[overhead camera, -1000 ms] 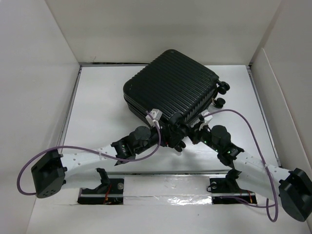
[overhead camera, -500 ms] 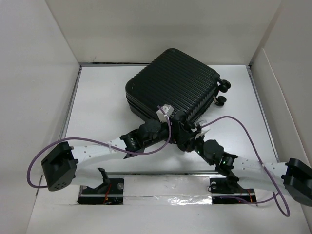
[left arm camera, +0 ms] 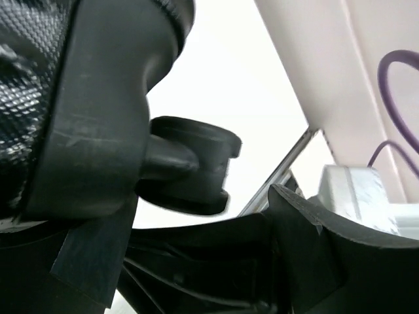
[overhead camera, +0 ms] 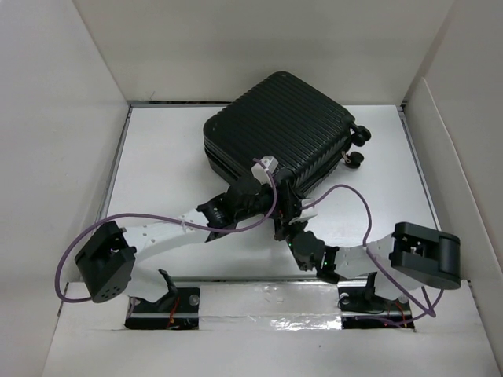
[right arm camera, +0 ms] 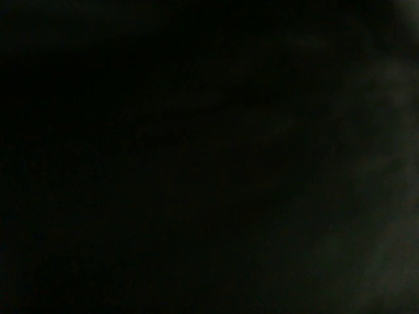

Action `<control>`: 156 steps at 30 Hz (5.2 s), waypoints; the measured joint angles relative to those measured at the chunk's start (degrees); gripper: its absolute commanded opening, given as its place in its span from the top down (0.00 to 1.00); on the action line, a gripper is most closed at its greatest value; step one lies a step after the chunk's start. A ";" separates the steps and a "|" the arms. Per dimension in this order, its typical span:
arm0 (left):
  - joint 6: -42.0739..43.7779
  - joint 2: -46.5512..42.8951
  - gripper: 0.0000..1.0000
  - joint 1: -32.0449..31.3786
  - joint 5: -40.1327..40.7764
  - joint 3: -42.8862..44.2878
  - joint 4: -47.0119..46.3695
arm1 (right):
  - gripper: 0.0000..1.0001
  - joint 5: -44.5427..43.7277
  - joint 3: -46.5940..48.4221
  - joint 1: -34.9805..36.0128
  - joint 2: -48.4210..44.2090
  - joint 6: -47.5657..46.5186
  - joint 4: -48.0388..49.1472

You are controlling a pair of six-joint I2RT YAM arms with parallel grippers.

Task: Pack the luggage

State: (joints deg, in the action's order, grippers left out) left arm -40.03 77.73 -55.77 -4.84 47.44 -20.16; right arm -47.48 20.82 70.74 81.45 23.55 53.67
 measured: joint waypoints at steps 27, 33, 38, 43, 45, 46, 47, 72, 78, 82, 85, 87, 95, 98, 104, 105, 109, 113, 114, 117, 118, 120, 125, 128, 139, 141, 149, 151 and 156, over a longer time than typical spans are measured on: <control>2.82 -17.27 0.16 30.97 14.08 5.16 -1.84 | 0.94 4.83 -4.07 10.86 -17.75 2.23 -15.04; -1.14 -0.37 0.26 48.30 9.31 20.90 -3.04 | 1.00 3.93 1.70 -0.61 -31.12 0.09 -34.05; 1.31 22.64 0.24 52.48 3.85 38.91 4.90 | 0.99 12.22 6.67 -26.62 -34.60 -2.97 -39.34; 4.50 37.29 0.22 52.39 -0.46 43.93 11.37 | 0.97 20.59 10.97 -43.54 -26.56 -4.70 -40.35; 5.40 42.03 0.22 52.15 -2.60 45.35 13.25 | 0.92 23.63 12.59 -46.62 -22.51 -5.07 -40.94; 5.73 43.58 0.22 51.91 -3.23 45.77 13.70 | 0.91 25.31 12.96 -47.95 -20.85 -5.27 -40.85; 6.01 45.05 0.21 51.76 -3.82 46.18 14.34 | 0.91 26.82 13.25 -48.98 -19.30 -5.40 -40.65; -5.51 27.34 0.22 50.73 -2.38 6.10 -14.95 | 0.89 35.34 25.33 -55.01 4.15 -10.10 -35.06; -7.06 11.72 0.22 49.22 2.91 -10.12 -18.38 | 0.88 36.61 28.24 -53.77 6.05 -13.33 -37.03; -8.24 -0.61 0.22 47.98 7.91 -18.18 -19.02 | 0.87 38.69 33.81 -53.64 9.88 -15.50 -40.17; -10.25 -9.92 0.22 46.49 9.44 -22.73 -20.83 | 0.82 42.03 37.75 -53.64 12.59 -16.48 -42.10; -10.78 -15.30 0.21 45.22 9.22 -24.33 -21.70 | 0.78 44.81 40.59 -53.68 14.12 -16.96 -44.37; -10.01 -26.47 0.20 43.63 8.46 -27.02 -17.27 | 0.36 54.55 47.63 -54.42 15.41 -18.08 -50.60; -10.01 -27.39 0.20 43.63 7.63 -27.06 -16.33 | 0.23 56.94 48.13 -55.78 12.44 -18.38 -51.19; -10.54 -30.14 0.17 43.30 5.31 -26.16 -13.49 | 0.25 60.24 44.41 -56.78 -0.70 -18.86 -51.63; -10.60 -31.41 0.16 43.04 5.40 -25.51 -12.44 | 0.30 60.57 42.05 -56.22 -4.52 -18.84 -50.99; -10.62 -38.18 0.15 42.32 8.20 -21.07 -10.25 | 0.97 61.42 27.76 -52.57 -22.73 -18.47 -45.16; -10.60 -43.34 0.14 42.32 11.02 -18.23 -10.03 | 1.00 63.21 12.46 -44.61 -37.53 -17.77 -38.88; -10.56 -45.07 0.16 42.32 12.02 -18.14 -9.33 | 1.00 63.47 9.01 -42.64 -40.22 -17.68 -38.47; -10.62 -47.87 0.24 42.32 14.80 -18.58 -6.19 | 0.95 63.12 -0.15 -39.17 -44.09 -16.59 -35.26; -10.67 -48.63 0.26 42.32 15.78 -19.28 -5.01 | 0.88 62.66 -2.78 -38.64 -44.48 -16.04 -34.16; -10.75 -50.18 0.35 42.32 17.42 -21.40 -2.27 | 0.77 62.03 -7.45 -38.16 -44.22 -15.06 -32.44; -11.58 -52.70 0.54 42.32 19.96 -27.12 6.58 | 0.48 59.01 -11.13 -38.10 -41.62 -13.64 -31.36; -11.85 -54.03 0.54 42.32 20.59 -29.75 10.97 | 0.44 57.66 -11.13 -39.23 -39.85 -13.79 -28.52; -12.50 -52.50 0.50 42.32 19.87 -34.07 13.07 | 0.47 64.78 -8.26 -47.21 -26.14 -18.53 -21.64; -12.50 -51.08 0.50 42.32 19.41 -34.36 11.72 | 0.48 66.86 -8.22 -47.39 -24.39 -18.88 -20.00; -12.39 -45.88 0.50 42.38 16.41 -37.31 5.92 | 0.93 70.88 -7.41 -46.80 -21.20 -19.71 -17.09; -12.37 -44.57 0.51 42.45 16.24 -37.97 4.11 | 1.00 69.22 -7.48 -45.72 -20.98 -19.23 -16.68; -12.35 -41.51 0.51 43.63 17.14 -39.23 -2.23 | 1.00 55.63 -7.82 -34.99 -22.27 -17.66 -17.46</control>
State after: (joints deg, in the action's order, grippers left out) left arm -52.38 36.23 -12.14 12.29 8.21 -22.39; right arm 8.14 12.99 35.75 59.18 5.89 36.21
